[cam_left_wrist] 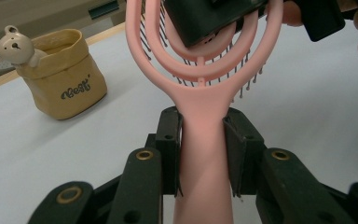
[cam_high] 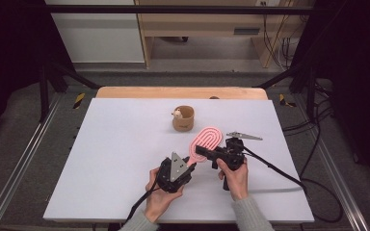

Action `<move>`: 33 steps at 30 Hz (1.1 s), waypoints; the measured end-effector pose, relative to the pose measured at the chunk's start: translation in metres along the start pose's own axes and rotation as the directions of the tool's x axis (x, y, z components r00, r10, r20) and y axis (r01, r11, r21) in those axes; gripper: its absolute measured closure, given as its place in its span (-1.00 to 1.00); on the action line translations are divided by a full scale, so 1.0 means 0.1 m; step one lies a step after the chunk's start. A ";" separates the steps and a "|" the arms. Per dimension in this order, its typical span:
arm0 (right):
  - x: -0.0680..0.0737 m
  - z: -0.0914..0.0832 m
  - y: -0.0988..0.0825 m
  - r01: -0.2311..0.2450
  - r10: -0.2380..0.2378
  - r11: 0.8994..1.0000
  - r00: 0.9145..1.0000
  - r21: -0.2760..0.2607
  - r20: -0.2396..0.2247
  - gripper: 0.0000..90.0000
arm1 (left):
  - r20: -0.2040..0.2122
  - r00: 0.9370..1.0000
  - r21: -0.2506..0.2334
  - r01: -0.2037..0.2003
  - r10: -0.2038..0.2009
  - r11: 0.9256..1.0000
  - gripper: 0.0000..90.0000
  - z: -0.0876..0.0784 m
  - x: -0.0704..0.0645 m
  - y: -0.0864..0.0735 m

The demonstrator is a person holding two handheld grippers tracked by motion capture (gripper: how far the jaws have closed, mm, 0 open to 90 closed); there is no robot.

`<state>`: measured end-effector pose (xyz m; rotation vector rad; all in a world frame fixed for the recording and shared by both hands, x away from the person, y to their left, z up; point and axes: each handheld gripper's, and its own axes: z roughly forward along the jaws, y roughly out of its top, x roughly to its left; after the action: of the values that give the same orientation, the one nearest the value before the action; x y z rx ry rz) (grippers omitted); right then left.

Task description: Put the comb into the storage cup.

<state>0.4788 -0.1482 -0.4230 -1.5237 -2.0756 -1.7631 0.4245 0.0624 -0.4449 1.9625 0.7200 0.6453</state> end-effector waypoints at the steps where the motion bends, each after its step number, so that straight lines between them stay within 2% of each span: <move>1: 0.00 0.00 0.00 -0.002 0.002 1.000 1.000 0.001 -0.003 0.19 | -0.002 1.000 0.000 -0.001 0.001 1.000 0.54 0.00 0.00 0.00; 14: 0.03 -0.05 0.00 -0.004 0.004 1.000 1.000 -0.009 -0.030 0.32 | -0.007 1.000 -0.009 -0.009 0.009 1.000 0.53 0.01 -0.03 0.00; 33: 0.06 -0.08 -0.01 0.008 -0.009 1.000 0.997 -0.023 -0.073 0.39 | -0.007 1.000 -0.019 -0.017 0.017 1.000 0.53 0.03 -0.03 0.00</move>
<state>0.4706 -0.1507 -0.4173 -1.4344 -2.0382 -1.8221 0.4240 0.0586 -0.4466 1.9521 0.6991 0.6668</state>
